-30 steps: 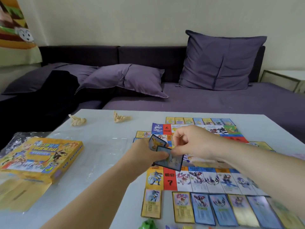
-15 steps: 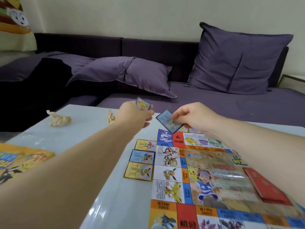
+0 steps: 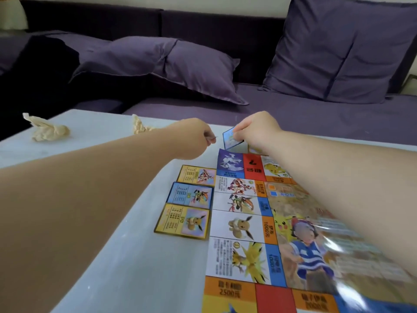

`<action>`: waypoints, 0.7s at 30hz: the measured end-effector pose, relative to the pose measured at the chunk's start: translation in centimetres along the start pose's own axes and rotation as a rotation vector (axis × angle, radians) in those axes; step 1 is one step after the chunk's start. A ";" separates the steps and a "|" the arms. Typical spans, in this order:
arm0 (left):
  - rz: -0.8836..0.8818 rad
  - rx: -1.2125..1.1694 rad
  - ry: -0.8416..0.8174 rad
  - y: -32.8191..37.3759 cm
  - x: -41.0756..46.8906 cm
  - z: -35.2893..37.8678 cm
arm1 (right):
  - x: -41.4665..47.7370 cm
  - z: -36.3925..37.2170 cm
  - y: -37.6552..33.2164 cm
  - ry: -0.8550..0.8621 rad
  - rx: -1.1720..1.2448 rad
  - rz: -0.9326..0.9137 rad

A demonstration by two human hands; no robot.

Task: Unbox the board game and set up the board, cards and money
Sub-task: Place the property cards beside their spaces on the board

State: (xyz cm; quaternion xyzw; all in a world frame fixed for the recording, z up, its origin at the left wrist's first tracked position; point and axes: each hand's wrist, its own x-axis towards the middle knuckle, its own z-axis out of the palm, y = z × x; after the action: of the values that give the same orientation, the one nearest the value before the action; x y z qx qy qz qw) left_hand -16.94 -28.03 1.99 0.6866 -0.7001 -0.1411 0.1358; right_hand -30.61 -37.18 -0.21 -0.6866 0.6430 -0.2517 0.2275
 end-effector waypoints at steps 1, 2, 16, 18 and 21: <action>0.001 0.004 -0.010 -0.1 0.2 0.0 | 0.2 0.1 0.1 -0.004 -0.076 0.005; -0.001 0.010 -0.022 -0.1 0.3 0.1 | 0.2 0.2 0.1 -0.006 -0.158 -0.001; -0.045 0.037 -0.028 -0.4 0.6 1.1 | -0.8 0.6 0.2 -0.078 -0.522 -0.187; -0.047 0.022 -0.027 -0.4 0.5 1.1 | -1.1 0.5 0.1 -0.106 -0.537 -0.194; -0.049 -0.021 0.004 -0.3 0.3 0.9 | -1.7 0.1 0.1 -0.113 -0.534 -0.222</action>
State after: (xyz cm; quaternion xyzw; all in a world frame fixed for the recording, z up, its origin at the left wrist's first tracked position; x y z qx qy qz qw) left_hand -17.01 -28.28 1.02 0.7026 -0.6812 -0.1501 0.1409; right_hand -30.69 -35.52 -0.49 -0.8012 0.5939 -0.0584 0.0454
